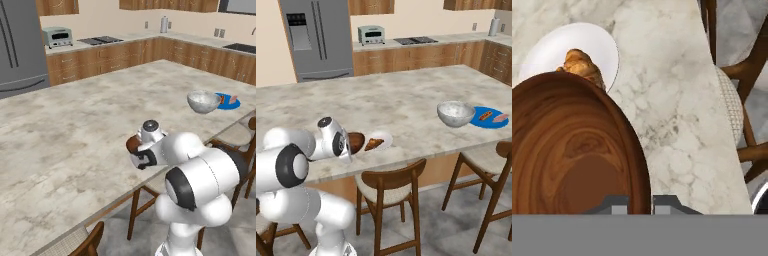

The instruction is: Take the smaller bowl and place it next to the appetizer plate on the dining counter , and place the larger bowl next to the plate with cooked food.

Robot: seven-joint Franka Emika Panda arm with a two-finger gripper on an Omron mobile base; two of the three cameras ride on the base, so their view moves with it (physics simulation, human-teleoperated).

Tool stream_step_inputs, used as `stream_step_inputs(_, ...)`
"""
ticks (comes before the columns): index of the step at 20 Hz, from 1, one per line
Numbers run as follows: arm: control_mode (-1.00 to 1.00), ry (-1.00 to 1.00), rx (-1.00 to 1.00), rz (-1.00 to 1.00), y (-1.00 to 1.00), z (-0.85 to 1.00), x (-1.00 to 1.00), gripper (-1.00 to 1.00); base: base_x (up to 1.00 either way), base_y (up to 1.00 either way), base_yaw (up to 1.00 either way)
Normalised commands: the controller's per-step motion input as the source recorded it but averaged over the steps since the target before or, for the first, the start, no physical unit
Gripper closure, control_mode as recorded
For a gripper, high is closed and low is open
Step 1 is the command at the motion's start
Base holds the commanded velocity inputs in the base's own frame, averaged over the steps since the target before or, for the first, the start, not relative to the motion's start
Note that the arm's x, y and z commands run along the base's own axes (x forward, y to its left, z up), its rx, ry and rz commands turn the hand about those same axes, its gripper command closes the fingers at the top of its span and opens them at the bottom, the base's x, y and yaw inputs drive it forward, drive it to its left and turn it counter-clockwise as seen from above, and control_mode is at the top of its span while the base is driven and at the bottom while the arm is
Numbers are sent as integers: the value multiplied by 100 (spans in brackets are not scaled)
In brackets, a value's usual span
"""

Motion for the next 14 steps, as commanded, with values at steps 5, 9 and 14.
stream_step_inputs(5, -100, 5, 0, 2, 4, -32, 63, 100, 0, 0, 0)
stream_step_inputs(9, -100, 3, -1, 3, 24, -20, 27, -100, 0, 0, 0)
stream_step_inputs(14, -100, -8, 0, 7, 7, 31, -58, -100, 0, 0, 0)
